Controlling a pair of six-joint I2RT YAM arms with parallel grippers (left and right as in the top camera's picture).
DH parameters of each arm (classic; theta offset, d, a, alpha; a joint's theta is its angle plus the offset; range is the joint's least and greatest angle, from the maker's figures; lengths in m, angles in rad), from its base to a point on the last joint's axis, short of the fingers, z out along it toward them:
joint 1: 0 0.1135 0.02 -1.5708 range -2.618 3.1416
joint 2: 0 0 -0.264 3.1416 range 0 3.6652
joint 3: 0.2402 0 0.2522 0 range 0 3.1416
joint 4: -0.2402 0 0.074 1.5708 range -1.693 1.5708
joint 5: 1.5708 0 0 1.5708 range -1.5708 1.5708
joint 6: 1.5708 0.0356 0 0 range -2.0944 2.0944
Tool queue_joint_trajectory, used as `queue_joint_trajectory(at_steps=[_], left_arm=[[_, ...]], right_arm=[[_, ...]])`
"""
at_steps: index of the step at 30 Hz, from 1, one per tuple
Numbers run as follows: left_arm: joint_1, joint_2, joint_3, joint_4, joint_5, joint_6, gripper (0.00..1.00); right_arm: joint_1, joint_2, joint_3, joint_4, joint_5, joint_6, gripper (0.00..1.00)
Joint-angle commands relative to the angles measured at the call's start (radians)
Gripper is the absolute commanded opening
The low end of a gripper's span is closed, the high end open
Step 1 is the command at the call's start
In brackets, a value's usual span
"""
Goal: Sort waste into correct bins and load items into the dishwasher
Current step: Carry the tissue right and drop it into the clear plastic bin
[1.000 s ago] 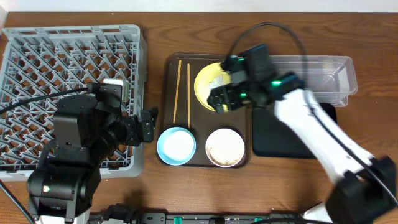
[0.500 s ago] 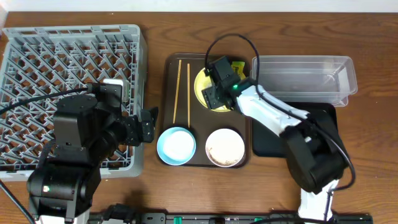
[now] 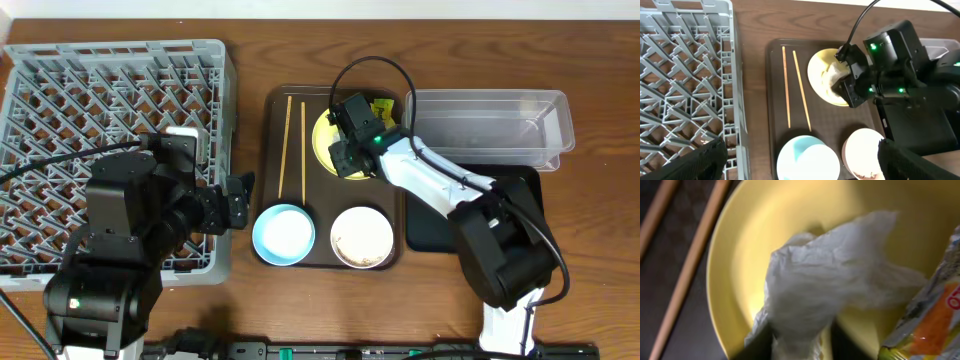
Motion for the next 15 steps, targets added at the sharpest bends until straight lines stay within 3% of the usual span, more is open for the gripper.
queue_joint_trajectory(at_steps=[1, 9, 15], left_arm=[[0.003, 0.002, 0.022, -0.003, 0.013, -0.005, 0.96], [0.003, 0.002, 0.022, -0.003, 0.013, -0.005, 0.96], [0.003, 0.002, 0.022, -0.003, 0.013, -0.005, 0.96]], right_arm=[[0.002, -0.004, 0.015, -0.001, 0.001, 0.026, 0.01], [-0.046, -0.292, 0.061, -0.012, 0.002, 0.026, 0.01], [-0.172, -0.457, 0.061, -0.109, -0.019, 0.020, 0.01]])
